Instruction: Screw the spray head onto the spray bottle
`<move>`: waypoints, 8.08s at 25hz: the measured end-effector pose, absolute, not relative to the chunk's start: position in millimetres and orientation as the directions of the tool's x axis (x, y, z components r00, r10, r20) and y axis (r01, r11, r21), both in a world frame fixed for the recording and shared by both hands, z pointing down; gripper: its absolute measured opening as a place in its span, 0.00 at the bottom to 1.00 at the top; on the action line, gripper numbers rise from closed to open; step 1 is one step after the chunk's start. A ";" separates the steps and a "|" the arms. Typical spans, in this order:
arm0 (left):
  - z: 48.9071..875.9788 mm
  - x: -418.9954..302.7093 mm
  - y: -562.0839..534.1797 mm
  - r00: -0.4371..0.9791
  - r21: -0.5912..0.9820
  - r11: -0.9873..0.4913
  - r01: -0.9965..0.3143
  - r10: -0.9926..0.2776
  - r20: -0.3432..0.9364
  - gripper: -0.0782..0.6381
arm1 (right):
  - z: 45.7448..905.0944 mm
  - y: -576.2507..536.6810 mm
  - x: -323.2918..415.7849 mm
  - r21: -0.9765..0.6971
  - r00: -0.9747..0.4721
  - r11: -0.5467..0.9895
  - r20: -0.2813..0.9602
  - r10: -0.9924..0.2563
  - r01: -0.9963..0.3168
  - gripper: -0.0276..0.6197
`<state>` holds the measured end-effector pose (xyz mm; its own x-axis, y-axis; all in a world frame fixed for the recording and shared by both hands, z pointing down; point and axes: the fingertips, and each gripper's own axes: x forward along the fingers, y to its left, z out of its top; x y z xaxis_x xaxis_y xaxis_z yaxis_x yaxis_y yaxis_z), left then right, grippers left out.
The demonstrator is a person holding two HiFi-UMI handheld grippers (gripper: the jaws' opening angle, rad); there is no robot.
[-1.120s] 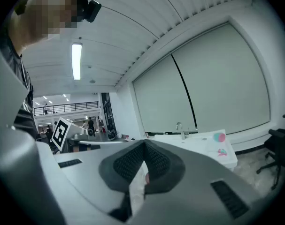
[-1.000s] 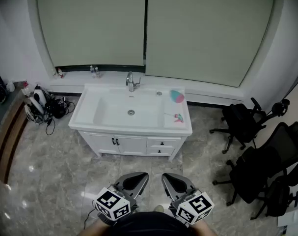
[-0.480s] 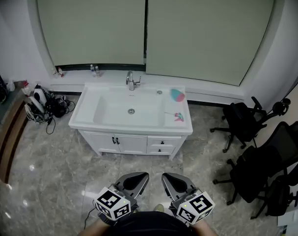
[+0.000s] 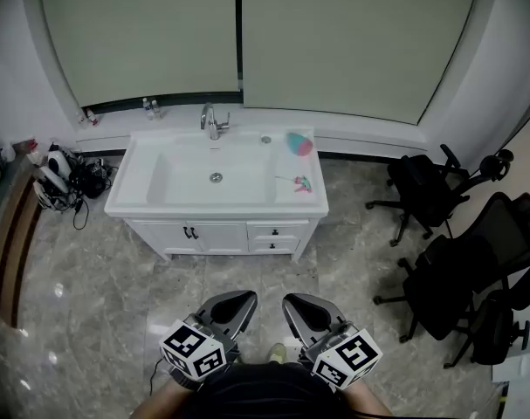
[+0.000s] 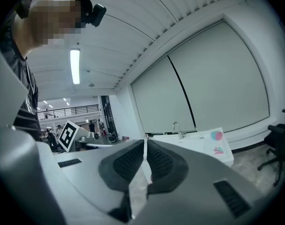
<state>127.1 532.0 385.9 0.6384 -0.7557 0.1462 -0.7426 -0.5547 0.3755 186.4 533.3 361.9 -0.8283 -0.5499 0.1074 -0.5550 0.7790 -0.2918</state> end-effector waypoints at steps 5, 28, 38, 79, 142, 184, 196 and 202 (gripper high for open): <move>393.9 158.4 511.8 0.629 0.389 -0.535 -0.750 -0.759 0.168 0.11 | 371.4 516.9 220.7 -0.312 -0.832 0.776 0.111 -0.543 -0.548 0.04; 421.7 94.6 278.2 0.687 0.444 -0.558 -0.700 -0.696 0.209 0.11 | 400.3 287.9 158.1 -0.371 -0.777 0.692 0.165 -0.607 -0.619 0.04; 454.1 62.3 127.1 0.784 0.546 -0.588 -0.597 -0.572 0.240 0.12 | 418.9 152.1 126.6 -0.379 -0.663 0.561 0.240 -0.709 -0.736 0.04; 735.2 161.1 -262.2 0.579 0.705 0.246 -0.666 -0.426 0.695 0.62 | 778.5 -78.6 237.5 -0.162 -0.351 0.564 0.904 -0.244 -0.810 0.25; 654.3 231.6 -288.4 0.716 0.552 -0.464 -0.693 -0.351 0.604 0.67 | 689.1 -95.8 262.4 -0.347 -0.555 0.587 0.802 -0.218 -0.732 0.23; 306.8 96.1 -161.6 0.819 -0.027 -0.819 -0.573 -0.572 -0.047 0.67 | 333.5 -65.1 204.5 0.099 -0.740 0.862 0.470 -0.481 -0.497 0.23; 306.1 74.3 -123.2 0.827 -0.109 -0.821 -0.561 -0.551 -0.110 0.67 | 220.9 -96.4 219.3 0.319 -0.686 0.750 0.305 -0.660 -0.579 0.23; 321.1 72.8 -114.2 0.825 -0.205 -0.806 -0.556 -0.565 -0.018 0.67 | 201.2 -104.7 214.3 0.508 -0.604 0.646 0.274 -0.748 -0.569 0.23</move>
